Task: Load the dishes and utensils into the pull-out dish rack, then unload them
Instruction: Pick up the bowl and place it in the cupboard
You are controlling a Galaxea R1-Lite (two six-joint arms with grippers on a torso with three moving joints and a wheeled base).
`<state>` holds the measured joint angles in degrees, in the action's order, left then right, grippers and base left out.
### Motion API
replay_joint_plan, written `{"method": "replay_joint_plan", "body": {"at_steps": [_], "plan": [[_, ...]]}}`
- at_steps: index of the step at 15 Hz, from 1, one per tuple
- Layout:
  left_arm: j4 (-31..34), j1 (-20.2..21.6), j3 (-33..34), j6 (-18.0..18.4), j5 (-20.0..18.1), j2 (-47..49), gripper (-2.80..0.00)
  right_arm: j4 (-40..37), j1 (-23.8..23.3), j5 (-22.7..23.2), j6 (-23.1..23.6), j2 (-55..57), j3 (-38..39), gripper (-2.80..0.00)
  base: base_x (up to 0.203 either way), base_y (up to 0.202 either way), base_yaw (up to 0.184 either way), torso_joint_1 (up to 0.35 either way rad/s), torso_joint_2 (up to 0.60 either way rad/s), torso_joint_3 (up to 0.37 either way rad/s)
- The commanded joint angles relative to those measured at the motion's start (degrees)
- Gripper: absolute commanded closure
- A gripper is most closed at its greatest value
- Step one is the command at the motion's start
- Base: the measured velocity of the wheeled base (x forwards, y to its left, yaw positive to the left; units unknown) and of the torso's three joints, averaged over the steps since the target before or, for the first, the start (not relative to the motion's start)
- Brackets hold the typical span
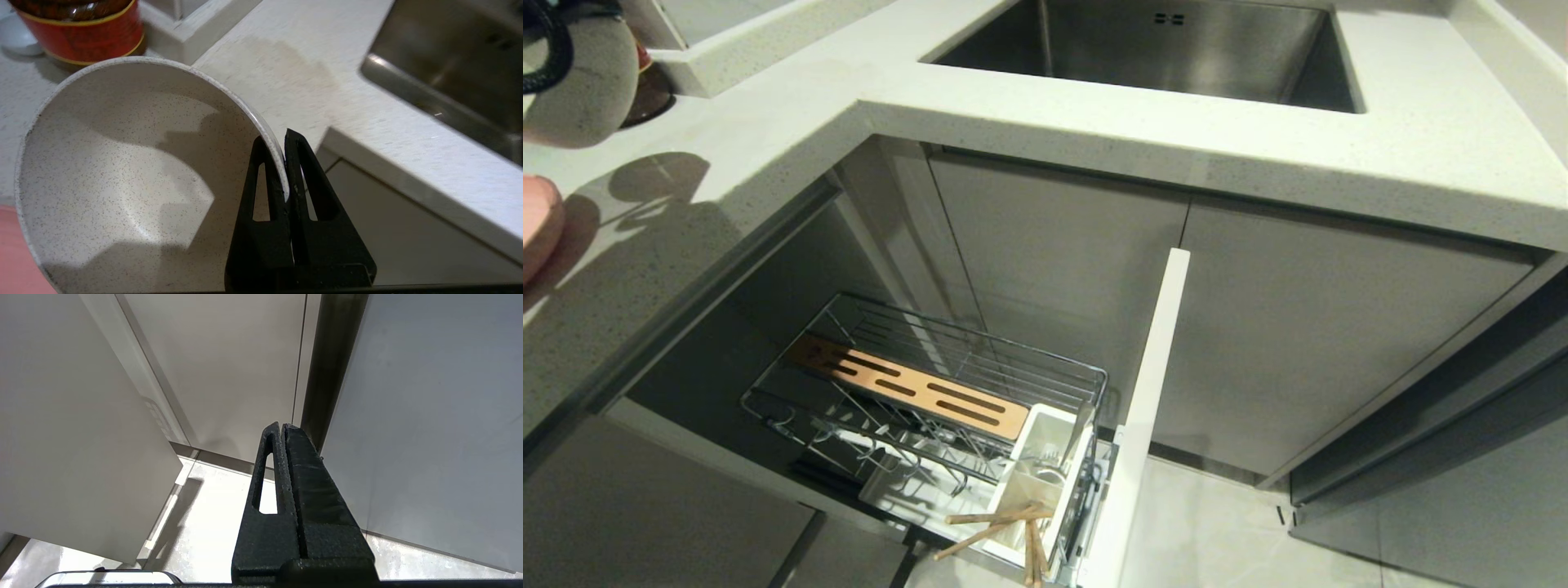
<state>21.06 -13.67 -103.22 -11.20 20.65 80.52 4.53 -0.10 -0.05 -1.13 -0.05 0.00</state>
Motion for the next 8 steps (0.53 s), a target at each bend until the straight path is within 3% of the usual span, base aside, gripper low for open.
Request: {"method": "replay_joint_plan", "body": {"at_steps": [1, 5, 8], "plan": [[-0.8, -3.9, 1.5, -0.5, 0.1, -4.1, 0.0, 0.0, 0.0, 0.0, 0.0, 0.0, 1.5, 0.0, 0.0, 0.0, 0.0, 0.0, 0.0, 0.0], [-1.2, -13.1, 6.4, -5.6, -0.1, -7.0, 0.0, 0.0, 0.0, 0.0, 0.0, 0.0, 1.5, 0.0, 0.0, 0.0, 0.0, 0.0, 0.0, 0.0], [-6.4, -26.6, 14.5, -8.4, -1.4, -10.0, 0.0, 0.0, 0.0, 0.0, 0.0, 0.0, 1.5, 0.0, 0.0, 0.0, 0.0, 0.0, 0.0, 0.0]]}}
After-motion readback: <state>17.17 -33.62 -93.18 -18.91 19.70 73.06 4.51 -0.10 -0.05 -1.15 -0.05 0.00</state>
